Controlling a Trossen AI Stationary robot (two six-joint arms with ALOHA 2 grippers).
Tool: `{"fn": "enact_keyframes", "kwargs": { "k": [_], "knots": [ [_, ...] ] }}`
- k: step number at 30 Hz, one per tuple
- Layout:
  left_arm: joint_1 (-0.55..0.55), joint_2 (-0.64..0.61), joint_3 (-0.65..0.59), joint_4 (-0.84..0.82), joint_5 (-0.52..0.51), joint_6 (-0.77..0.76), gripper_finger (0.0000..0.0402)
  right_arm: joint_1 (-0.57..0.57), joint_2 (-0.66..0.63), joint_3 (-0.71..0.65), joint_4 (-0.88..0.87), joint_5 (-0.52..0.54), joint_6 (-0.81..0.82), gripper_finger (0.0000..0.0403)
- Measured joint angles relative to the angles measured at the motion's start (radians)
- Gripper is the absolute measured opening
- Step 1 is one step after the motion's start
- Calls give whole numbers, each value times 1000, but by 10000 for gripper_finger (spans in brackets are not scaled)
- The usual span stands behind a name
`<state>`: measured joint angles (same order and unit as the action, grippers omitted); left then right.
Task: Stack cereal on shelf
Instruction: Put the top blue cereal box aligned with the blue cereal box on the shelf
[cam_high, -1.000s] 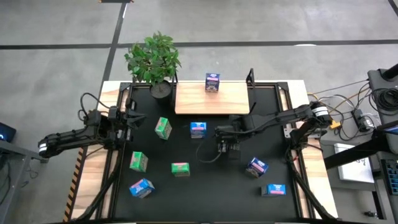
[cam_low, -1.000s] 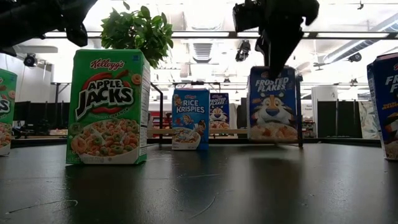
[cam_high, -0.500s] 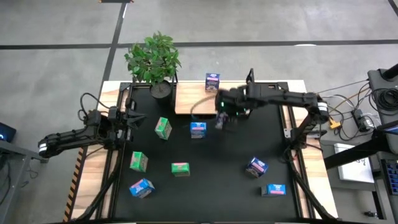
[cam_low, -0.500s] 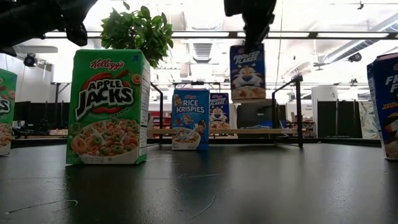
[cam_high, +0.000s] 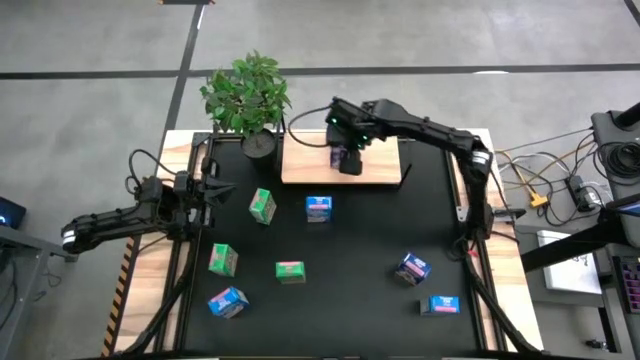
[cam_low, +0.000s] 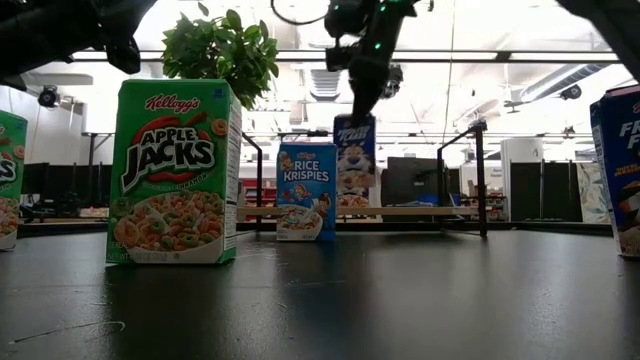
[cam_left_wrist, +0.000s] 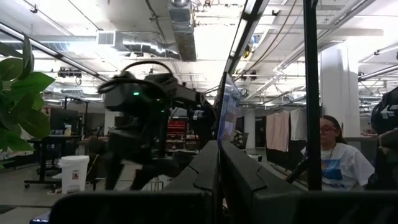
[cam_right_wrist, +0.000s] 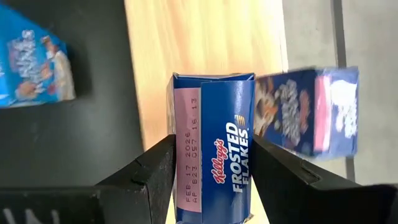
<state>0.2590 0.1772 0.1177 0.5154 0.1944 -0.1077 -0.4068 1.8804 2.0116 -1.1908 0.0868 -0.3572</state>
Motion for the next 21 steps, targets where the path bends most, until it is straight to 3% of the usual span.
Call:
{"fn": "enact_keyframes", "kwargs": {
  "k": [9, 21],
  "knots": [
    [0, 0, 0, 0, 0, 6, 1, -50, 117, 92, -14, -68, -36, 182],
    [0, 0, 0, 0, 0, 17, 1, -52, 98, 82, -24, -60, -51, 182]
  ]
}}
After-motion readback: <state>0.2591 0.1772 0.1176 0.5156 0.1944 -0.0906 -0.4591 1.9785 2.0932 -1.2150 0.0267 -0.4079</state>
